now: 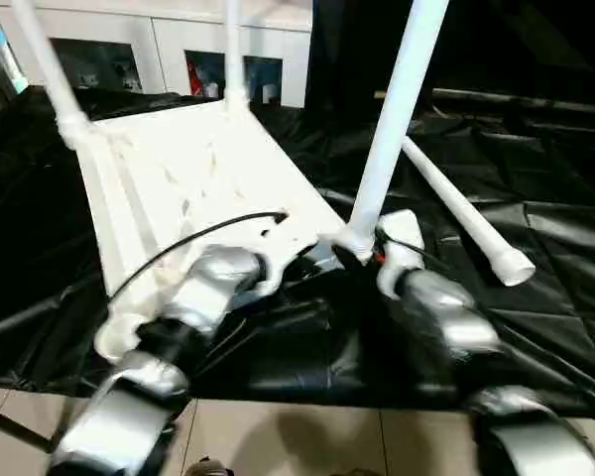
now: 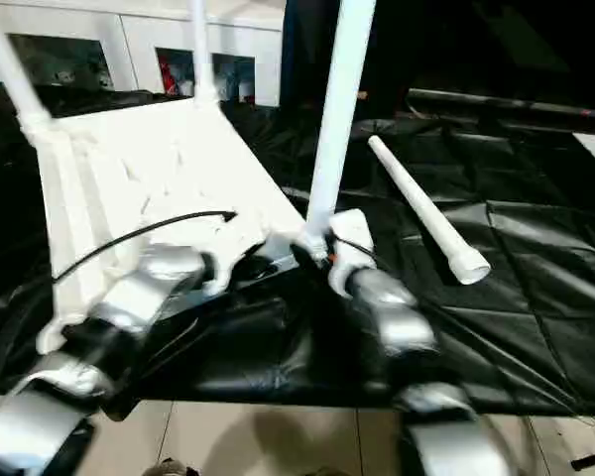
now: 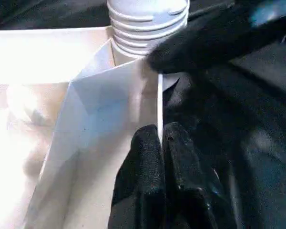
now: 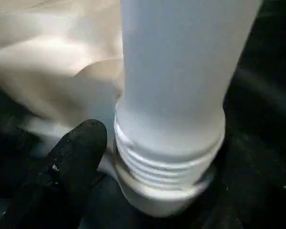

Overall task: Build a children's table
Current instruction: Rotate leg to tighten

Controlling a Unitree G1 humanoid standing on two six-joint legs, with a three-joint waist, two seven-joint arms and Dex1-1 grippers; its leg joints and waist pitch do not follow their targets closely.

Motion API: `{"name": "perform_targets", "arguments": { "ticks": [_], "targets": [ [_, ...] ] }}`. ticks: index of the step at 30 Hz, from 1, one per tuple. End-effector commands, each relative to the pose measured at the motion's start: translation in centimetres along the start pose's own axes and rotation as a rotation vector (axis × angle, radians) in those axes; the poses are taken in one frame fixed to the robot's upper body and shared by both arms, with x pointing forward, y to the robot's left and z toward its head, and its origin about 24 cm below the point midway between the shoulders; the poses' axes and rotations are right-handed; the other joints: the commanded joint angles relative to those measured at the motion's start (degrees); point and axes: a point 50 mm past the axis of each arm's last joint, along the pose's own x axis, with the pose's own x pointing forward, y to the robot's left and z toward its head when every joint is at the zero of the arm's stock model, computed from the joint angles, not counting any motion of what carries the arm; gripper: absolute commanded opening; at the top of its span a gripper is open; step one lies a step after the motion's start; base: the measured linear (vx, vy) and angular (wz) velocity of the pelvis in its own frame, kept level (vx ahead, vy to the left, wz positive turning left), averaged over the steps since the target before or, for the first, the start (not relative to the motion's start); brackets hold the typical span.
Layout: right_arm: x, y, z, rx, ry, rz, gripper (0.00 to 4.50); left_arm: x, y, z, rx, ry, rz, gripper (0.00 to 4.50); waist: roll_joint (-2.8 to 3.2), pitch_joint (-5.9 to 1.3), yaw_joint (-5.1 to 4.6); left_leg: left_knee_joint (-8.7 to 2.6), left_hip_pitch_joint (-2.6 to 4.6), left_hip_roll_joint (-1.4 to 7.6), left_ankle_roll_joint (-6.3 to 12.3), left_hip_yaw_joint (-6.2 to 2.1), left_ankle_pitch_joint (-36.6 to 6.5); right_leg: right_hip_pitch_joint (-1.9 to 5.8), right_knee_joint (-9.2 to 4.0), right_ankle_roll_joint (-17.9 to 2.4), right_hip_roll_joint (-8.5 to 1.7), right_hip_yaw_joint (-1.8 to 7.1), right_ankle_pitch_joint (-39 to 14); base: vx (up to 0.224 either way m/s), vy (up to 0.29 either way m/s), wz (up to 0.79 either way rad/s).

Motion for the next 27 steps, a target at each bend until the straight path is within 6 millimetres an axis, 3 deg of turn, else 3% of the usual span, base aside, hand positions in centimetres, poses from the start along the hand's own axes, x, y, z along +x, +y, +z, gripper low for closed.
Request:
{"name": "perform_targets", "arguments": {
  "ticks": [1, 6, 10, 14, 15, 22, 25, 27],
  "targets": [
    [-0.4, 0.8, 0.2, -0.041, 0.012, 0.159, 3.81, 0.0, -1.4, -0.4, 0.006, -0.037, -0.139, 0.00, -0.17, -3.30, 0.11, -3.34, -0.26, 1.63, 3.67, -0.28, -9.5, 2.94, -4.79, -10.3, -3.79, 2.88, -9.9, 0.000, 0.000, 0.00],
    [-1.3, 0.9, 0.1, -0.067, 0.032, 0.255, 3.81, -1.3, -2.0, -1.4, 0.020, -0.013, -0.251, 0.00, -0.02, -3.46, 0.07, -3.15, 0.06, 1.72, 4.41, -0.15, -7.6, 3.01, -4.01, -13.4, -3.80, 2.84, -3.9, 0.000, 0.000, 0.00],
    [-1.6, 1.0, -0.1, -0.077, 0.045, 0.294, 3.81, -2.0, -2.3, -1.8, 0.013, -0.009, -0.301, 0.00, 0.02, -3.42, -0.13, -3.22, 0.16, 1.76, 4.72, -0.06, -7.3, 3.08, -3.78, -14.2, -3.63, 2.81, -2.3, 0.000, 0.000, 0.00],
    [-1.5, 1.3, -0.3, -0.064, 0.054, 0.314, 3.81, -2.4, -2.3, -2.1, 0.016, -0.002, -0.300, 0.00, -0.32, -3.36, -0.14, -3.20, 0.19, 1.68, 4.20, 0.04, -8.3, 3.16, -4.05, -13.7, -3.81, 2.91, -4.8, 0.000, 0.000, 0.00],
    [-1.3, 1.6, -0.4, -0.049, 0.051, 0.320, 3.56, -2.5, -2.2, -2.1, 0.016, -0.003, -0.287, 0.00, -0.21, -3.37, -0.06, -3.20, 0.19, 1.68, 3.98, 0.02, -8.2, 3.18, -4.08, -13.3, -3.87, 2.95, -5.5, 0.000, 0.000, 0.00],
    [-1.1, 2.1, -0.6, -0.016, 0.032, 0.309, 3.11, -2.2, -2.1, -1.9, 0.019, -0.012, -0.261, 0.00, -0.19, -3.28, -0.11, -3.30, 0.33, 1.71, 3.42, 0.02, -8.8, 3.04, -4.22, -12.7, -3.82, 2.98, -6.8, 0.000, 0.000, 0.00],
    [-0.7, 2.1, -1.1, 0.025, 0.027, 0.229, 2.88, -1.5, -1.6, -1.7, 0.005, -0.005, -0.172, 0.00, -0.11, -3.17, -0.18, -3.41, 0.37, 1.69, 2.94, 0.02, -9.4, 2.90, -4.40, -12.3, -3.76, 3.00, -7.9, 0.000, 0.000, 0.00],
    [-0.3, 2.1, -1.6, 0.043, 0.043, 0.151, 2.82, -0.9, -1.1, -1.6, -0.013, -0.002, -0.102, 0.00, -0.03, -3.09, -0.09, -3.55, 0.69, 1.65, 1.69, -0.03, -11.4, 2.81, -4.94, -11.3, -3.95, 3.03, -12.4, 0.000, 0.000, 0.00]
  ]
}}
